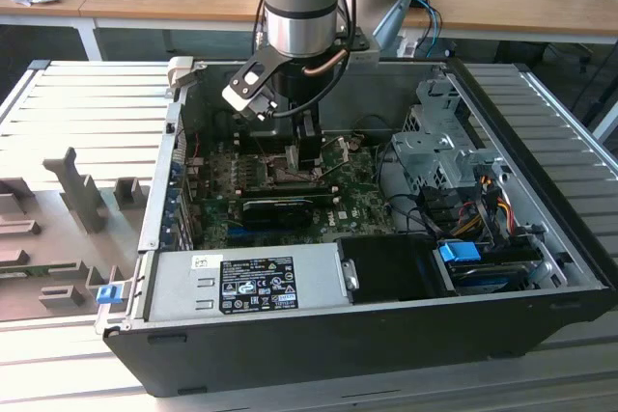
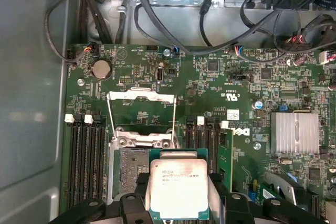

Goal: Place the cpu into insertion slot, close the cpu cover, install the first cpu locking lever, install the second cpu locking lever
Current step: 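Place the cpu into insertion slot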

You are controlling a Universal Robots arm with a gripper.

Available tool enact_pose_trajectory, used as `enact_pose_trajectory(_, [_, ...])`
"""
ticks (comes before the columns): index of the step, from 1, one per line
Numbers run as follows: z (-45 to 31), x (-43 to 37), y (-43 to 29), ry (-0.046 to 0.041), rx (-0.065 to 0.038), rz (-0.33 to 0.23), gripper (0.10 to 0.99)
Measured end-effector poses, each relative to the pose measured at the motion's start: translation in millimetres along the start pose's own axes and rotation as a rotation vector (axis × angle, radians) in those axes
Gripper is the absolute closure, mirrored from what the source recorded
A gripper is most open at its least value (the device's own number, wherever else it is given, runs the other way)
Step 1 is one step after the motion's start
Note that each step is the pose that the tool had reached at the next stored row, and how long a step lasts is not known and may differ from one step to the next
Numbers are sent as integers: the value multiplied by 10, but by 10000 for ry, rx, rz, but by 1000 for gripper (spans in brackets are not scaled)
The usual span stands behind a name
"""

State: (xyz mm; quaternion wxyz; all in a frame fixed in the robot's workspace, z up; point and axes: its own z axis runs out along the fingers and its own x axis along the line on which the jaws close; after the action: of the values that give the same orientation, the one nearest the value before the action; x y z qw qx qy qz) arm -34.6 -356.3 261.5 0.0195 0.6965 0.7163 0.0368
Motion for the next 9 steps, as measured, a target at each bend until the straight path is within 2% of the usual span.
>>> enact_pose_trajectory(9, [71, 40, -26, -5, 10, 64, 561])
